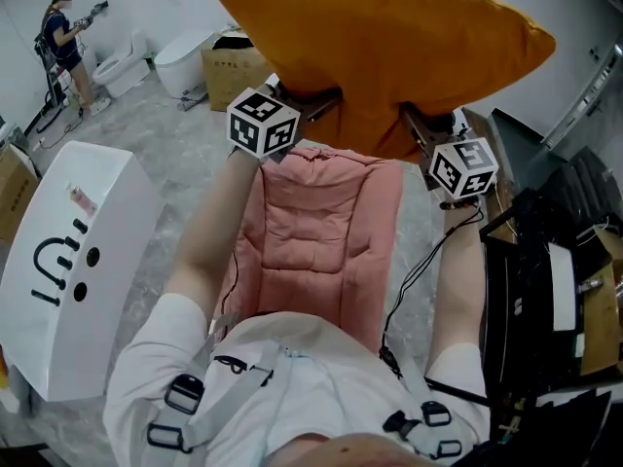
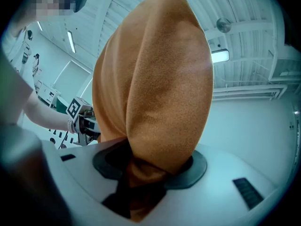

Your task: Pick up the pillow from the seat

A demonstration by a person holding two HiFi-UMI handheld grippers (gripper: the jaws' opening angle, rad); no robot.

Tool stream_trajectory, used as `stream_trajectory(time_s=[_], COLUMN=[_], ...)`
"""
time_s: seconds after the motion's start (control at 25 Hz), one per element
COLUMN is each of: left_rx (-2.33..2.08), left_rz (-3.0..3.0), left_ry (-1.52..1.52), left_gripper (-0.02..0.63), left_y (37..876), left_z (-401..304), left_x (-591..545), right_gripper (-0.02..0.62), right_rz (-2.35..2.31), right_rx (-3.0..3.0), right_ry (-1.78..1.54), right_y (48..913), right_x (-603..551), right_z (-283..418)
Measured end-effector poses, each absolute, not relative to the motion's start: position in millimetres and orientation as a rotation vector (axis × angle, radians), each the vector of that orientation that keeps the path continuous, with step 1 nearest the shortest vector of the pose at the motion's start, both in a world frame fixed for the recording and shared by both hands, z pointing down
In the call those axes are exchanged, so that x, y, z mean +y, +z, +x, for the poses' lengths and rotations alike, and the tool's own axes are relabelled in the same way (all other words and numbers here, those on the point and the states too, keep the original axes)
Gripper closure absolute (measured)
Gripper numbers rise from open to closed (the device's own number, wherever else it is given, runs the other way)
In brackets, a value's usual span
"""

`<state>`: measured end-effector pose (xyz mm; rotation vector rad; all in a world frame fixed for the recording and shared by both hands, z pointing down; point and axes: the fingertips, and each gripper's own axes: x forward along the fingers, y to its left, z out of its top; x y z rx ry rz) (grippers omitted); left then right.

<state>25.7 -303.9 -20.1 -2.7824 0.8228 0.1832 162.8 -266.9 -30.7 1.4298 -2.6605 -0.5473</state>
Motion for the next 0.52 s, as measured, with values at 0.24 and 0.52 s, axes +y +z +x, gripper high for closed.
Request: stream_trajectory(time_s=[0.24,0.52], left_rx=[0.827,0.841], left_rz=[-2.763,-2.774], left_ry=[0.186,0.187], left_gripper=[0.33,0.328], left_y=[-26.7,-24.5], left_z=[23.8,22.5], left_x=[-304.9,-310.4], right_gripper=[0.38,0.38], right_rz=[1.426,1.407], right_rx=[-2.671,-2.678], right_ry=[-0.567,-0.545], right_y=[-35.4,-33.0], right_x=[-269.5,-276.6], right_z=[161.6,160.4])
